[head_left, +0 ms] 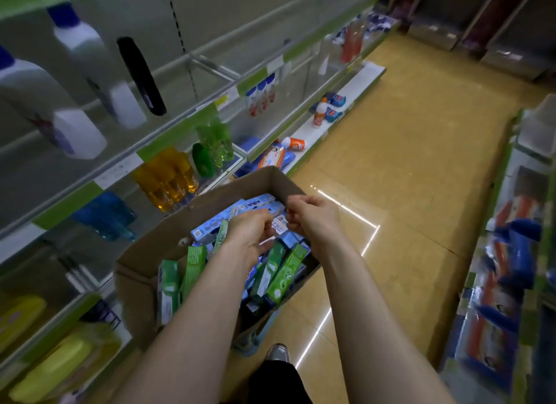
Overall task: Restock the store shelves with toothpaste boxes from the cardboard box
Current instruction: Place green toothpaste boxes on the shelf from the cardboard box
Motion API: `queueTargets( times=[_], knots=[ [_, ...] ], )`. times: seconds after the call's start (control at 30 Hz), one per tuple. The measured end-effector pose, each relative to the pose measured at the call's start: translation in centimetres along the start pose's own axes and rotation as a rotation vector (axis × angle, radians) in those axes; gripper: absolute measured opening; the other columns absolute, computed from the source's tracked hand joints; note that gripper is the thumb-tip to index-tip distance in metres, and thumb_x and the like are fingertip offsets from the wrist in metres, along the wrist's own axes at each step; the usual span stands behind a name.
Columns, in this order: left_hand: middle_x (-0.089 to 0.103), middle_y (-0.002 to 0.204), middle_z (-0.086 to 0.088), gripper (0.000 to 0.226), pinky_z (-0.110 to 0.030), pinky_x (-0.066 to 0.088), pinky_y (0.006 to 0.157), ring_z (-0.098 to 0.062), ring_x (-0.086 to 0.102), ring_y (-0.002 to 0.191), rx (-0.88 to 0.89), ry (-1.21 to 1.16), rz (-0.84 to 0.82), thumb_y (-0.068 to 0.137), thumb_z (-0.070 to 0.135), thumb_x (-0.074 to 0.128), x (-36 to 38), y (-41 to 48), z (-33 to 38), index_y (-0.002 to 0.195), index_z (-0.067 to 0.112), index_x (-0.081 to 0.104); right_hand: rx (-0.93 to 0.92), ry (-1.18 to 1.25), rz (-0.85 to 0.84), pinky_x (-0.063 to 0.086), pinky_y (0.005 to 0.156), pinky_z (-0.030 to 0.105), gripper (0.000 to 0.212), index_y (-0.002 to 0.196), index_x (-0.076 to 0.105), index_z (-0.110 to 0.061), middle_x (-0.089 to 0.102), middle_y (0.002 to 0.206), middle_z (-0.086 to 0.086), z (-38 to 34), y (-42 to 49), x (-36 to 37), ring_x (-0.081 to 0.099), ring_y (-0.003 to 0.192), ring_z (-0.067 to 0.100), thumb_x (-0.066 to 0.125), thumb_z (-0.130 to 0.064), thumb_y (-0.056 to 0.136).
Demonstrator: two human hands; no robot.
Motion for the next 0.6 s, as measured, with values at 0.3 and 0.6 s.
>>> queueTargets(
  times=[0.3, 0.6],
  knots=[
    [0.051, 0.072, -0.003, 0.022, -0.028, 0.045, 0.063, -0.013, 0.051, 0.068, -0.208, -0.018, 0.079, 0.094, 0.006, 0.051, 0.3, 6.8, -4.8, 0.074, 0.016, 0.053, 0.292, -0.110, -0.029, 0.041, 0.050, 0.025, 0.020, 0.071, 0.057, -0.008, 0.050, 0.055, 0.005, 9.1, 7.3, 0.3, 0.046, 0.049, 0.015, 0.057, -0.005, 0.091],
    [0.052, 0.078, -0.006, 0.011, -0.025, 0.041, 0.057, -0.016, 0.048, 0.067, -0.349, 0.113, 0.140, 0.086, 0.007, 0.057, 0.1, 12.4, -11.3, 0.082, 0.017, 0.057, 0.378, -0.396, 0.052, 0.045, 0.071, 0.028, 0.006, 0.091, 0.066, -0.012, 0.061, 0.083, 0.006, 17.5, 12.7, 0.1, 0.055, 0.076, 0.018, 0.062, -0.012, 0.087]
  ],
)
Point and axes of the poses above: each hand's wrist, its own y-axis towards the middle knuckle, its own x-axis out of the palm, z = x × y, the point moved 2 cm from there along y, towards the middle knuckle
